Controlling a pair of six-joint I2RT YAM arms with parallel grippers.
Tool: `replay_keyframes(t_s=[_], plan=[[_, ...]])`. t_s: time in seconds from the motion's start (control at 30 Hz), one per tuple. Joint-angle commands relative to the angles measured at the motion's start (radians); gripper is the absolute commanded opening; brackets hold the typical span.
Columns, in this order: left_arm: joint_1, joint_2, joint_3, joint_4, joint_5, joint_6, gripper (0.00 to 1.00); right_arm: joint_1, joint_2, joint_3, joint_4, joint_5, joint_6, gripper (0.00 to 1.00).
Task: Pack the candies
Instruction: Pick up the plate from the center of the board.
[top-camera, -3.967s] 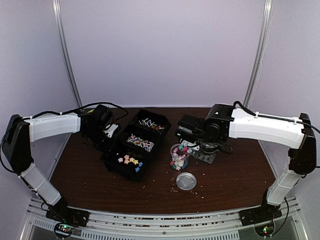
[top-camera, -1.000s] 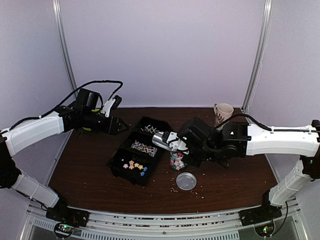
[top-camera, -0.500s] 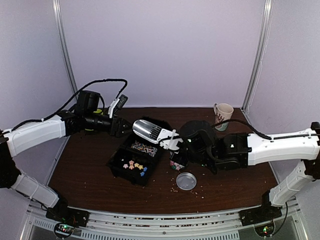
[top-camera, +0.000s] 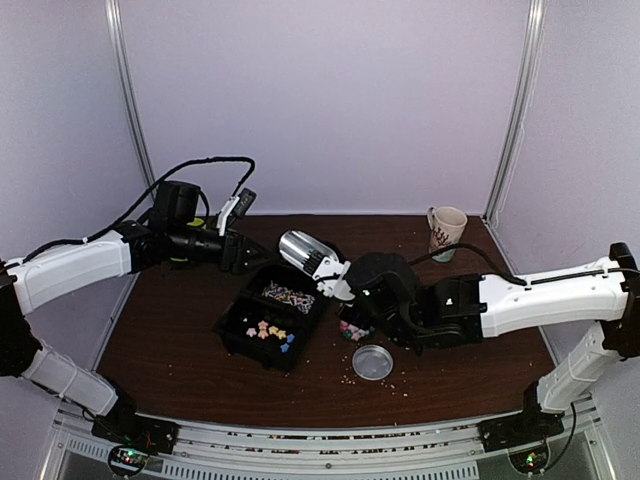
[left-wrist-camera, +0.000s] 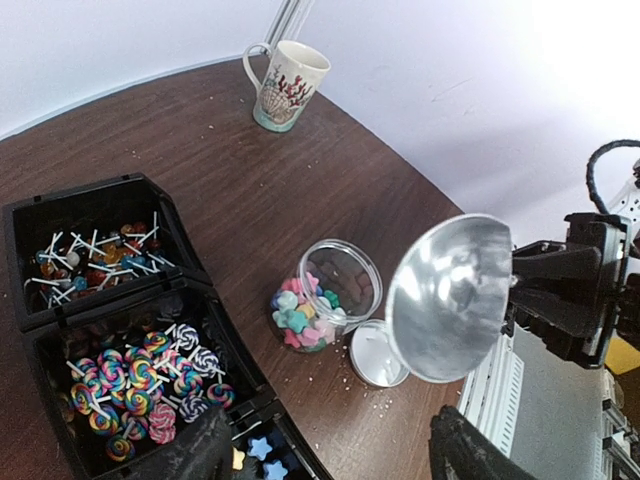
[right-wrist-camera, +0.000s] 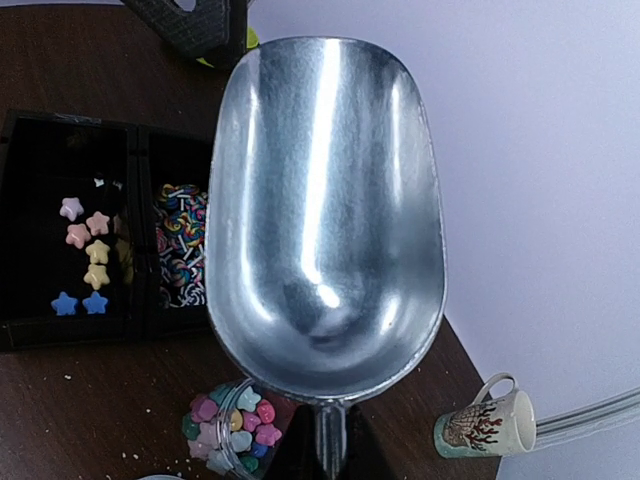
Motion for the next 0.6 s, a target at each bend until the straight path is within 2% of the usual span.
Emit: replay_keyframes(t_s=[0.0,0.1,0.4,0.57], plan=[[-0.004,-0.026,-0.016,0.075,0.053,-0.008,0.69,-0.005,0.037,0.004,-0.013,0.077,0.034,0.0],[-0.004,-0.029,-0.019,0.08,0.054,-0.01,0.69,-0.002,0.047,0.013,-0.028,0.055,0.028,0.0],[-0.005,0.006,-0.008,0.076,0.088,-0.024,0.63,0.018,-0.033,-0.05,0.067,-0.094,-0.005,0.0],[-0.004,0.014,-0.01,0.087,0.1,-0.035,0.58,0.032,-0.04,-0.063,0.1,-0.098,-0.029,0.0]])
